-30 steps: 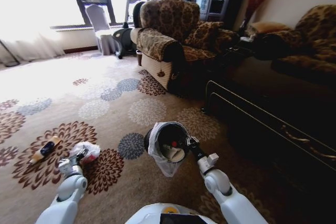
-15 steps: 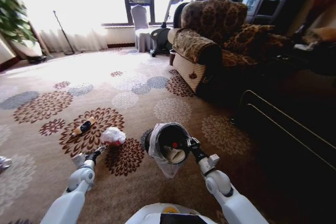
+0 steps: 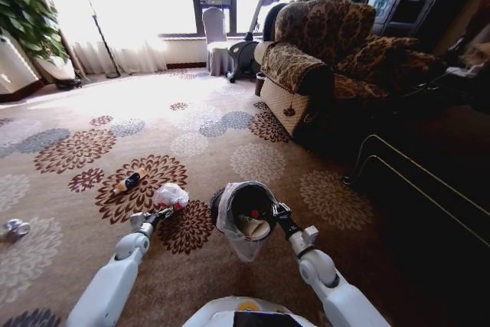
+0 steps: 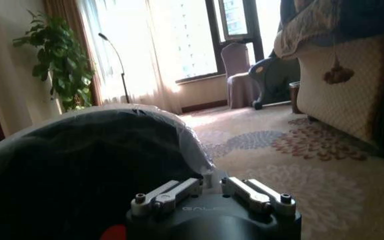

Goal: Pick up the trash from the ground and place it into the trash bin.

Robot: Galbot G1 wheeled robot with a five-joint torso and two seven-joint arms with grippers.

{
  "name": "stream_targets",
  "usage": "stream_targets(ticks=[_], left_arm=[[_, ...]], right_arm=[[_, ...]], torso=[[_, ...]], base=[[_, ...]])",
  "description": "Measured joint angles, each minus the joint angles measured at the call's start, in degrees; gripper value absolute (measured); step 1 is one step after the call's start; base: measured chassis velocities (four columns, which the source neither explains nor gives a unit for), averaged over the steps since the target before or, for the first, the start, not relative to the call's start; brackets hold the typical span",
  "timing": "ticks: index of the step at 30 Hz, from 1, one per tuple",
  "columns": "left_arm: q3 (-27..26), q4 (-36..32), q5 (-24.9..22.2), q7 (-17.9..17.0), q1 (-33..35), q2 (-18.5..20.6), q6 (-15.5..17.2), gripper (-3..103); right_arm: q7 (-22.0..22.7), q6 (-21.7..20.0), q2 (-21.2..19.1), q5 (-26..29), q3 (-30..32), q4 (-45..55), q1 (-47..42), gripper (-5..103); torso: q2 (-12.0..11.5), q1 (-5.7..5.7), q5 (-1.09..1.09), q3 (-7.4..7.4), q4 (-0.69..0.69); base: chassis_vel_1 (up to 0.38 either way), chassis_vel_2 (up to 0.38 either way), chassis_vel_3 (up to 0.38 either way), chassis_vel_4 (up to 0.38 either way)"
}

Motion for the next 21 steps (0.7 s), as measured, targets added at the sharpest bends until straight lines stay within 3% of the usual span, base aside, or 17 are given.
stream_targets(ticks=[10,13,14,16,17,20,21], left_arm=[[1.77,11.36,1.92,1.32,-7.69,-1.58,-3.74,101],[3.49,18.92,3.22,1.76,-11.92,-2.88,-5.77,90],[3.49,18.92,3.22,1.76,-11.92,-2.88,-5.77,90],[3.84,21.17,3.05,1.89,-13.46,-3.62,-6.88,81],[3.84,21.17,3.05,1.89,-13.46,-3.62,-6.88,81],[3.90,22.47,2.20,2.46,-14.55,-4.04,-7.93,64],[3.90,22.47,2.20,2.46,-14.55,-4.04,-7.93,64]], right_arm=[[-0.04,-0.35,-0.58,0.55,-2.63,-1.85,2.28,0],[-0.01,-0.35,-0.59,0.62,-2.75,-2.29,2.47,0],[-0.01,-0.35,-0.59,0.62,-2.75,-2.29,2.47,0],[-0.01,-0.35,-0.61,0.69,-2.80,-2.48,2.63,0],[-0.01,-0.35,-0.61,0.69,-2.80,-2.48,2.63,0],[-0.02,-0.35,-0.70,0.73,-2.81,-2.69,2.67,0],[-0.02,-0.35,-0.70,0.73,-2.81,-2.69,2.67,0]], torso=[[0.00,0.00,0.04,0.00,0.07],[0.00,0.00,0.01,0.00,0.01],[0.00,0.00,0.01,0.00,0.01],[0.00,0.00,0.01,0.00,0.04],[0.00,0.00,0.01,0.00,0.04],[0.00,0.00,0.02,0.00,0.04],[0.00,0.00,0.02,0.00,0.04]], base=[[0.000,0.000,0.000,0.000],[0.000,0.000,0.000,0.000],[0.000,0.000,0.000,0.000],[0.000,0.000,0.000,0.000],[0.000,0.000,0.000,0.000],[0.000,0.000,0.000,0.000],[0.000,0.000,0.000,0.000]])
